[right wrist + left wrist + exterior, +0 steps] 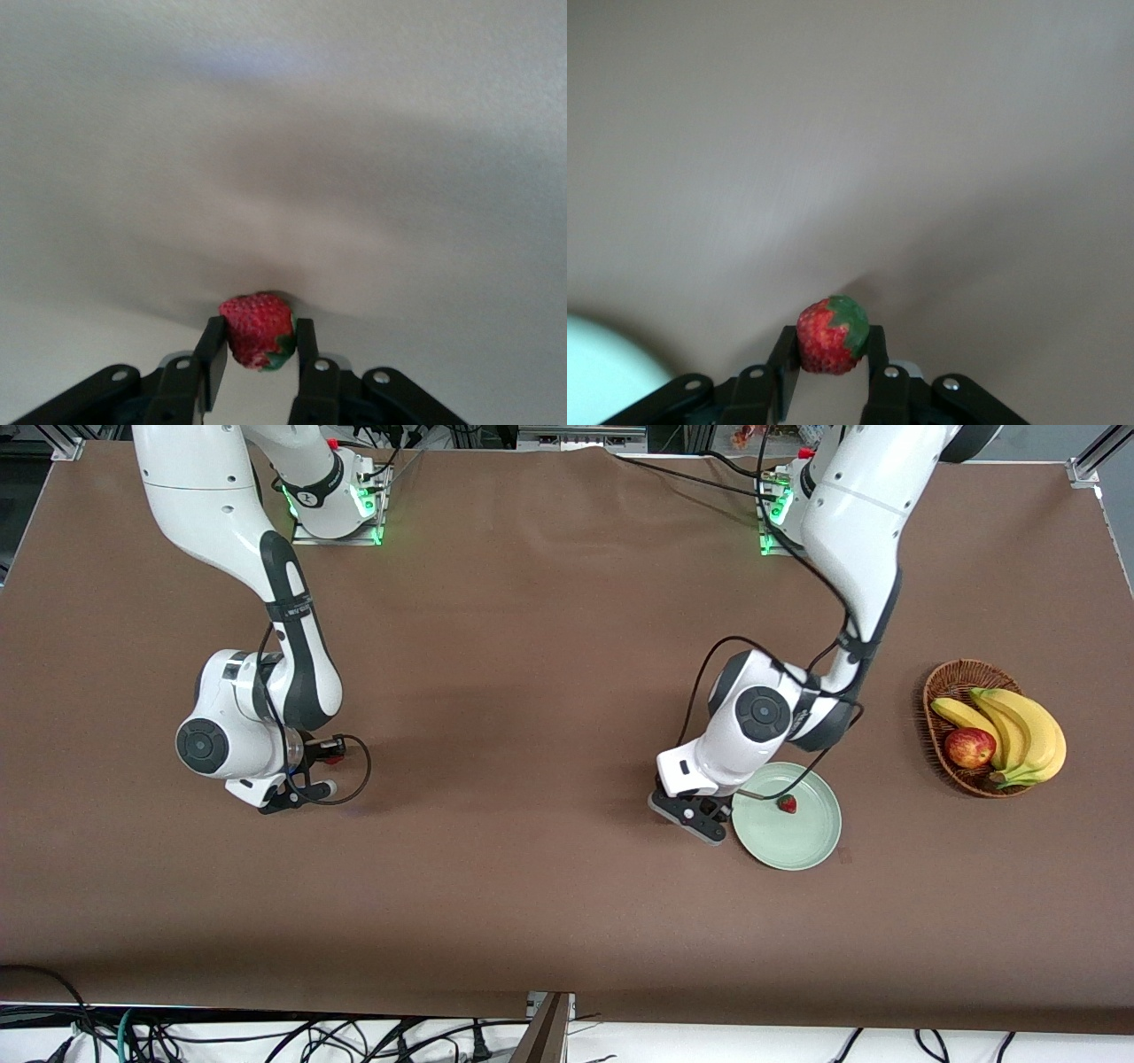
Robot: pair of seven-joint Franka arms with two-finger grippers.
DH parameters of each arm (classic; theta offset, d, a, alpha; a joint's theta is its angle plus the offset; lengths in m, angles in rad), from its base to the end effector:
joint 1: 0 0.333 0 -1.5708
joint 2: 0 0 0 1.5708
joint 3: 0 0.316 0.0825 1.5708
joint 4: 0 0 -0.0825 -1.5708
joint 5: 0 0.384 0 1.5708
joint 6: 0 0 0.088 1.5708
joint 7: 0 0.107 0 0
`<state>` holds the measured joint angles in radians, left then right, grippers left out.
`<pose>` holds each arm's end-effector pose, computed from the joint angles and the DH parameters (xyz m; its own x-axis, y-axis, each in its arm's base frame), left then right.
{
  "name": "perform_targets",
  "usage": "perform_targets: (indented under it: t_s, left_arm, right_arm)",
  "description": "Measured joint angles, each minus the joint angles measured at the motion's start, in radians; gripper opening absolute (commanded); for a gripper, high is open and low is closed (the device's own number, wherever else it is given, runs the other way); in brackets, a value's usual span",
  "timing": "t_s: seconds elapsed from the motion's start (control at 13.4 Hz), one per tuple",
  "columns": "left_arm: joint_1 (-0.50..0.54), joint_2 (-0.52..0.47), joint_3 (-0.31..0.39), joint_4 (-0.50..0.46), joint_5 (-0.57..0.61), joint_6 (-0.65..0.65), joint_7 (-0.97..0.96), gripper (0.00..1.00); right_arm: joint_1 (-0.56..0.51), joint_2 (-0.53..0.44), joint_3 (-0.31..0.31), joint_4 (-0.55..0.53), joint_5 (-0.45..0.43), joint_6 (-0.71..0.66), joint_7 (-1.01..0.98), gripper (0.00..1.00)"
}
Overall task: Collect all strawberries into plate
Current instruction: 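Carry the strawberry over the plate while the right gripper grasps the third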
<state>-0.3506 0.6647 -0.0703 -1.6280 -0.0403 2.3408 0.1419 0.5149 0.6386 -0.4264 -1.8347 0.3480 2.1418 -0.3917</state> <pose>0.6373 -0.2791 0.2373 0.8676 -0.4939 0.0575 -0.4970 -0.8652 0.0661 0.6101 0.0792 0.1870 0.9271 0.2907 -0.2368 0.2793 -0.9568 -0.0808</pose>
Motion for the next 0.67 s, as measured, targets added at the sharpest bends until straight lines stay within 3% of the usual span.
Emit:
perform_targets:
  t_s: [0.22,0.52,0.67]
  left_arm:
    - [0.059,-0.069,0.009,-0.014,0.009,-0.163,0.081,0.29]
    - [0.195,-0.066,0.015,-0.032,0.018,-0.145,0.429,0.29]
    - [0.240,-0.043,0.014,-0.042,0.018,-0.080,0.561,0.42]
  right_arm:
    - [0.037,-0.008,0.003,0.033,0.004,-0.002,0.041,0.14]
    - [0.135,-0.018,0.019,0.152,0.024,-0.057,0.265,0.14]
    - [0.172,-0.005,0.079,0.214,0.063,-0.059,0.452,0.14]
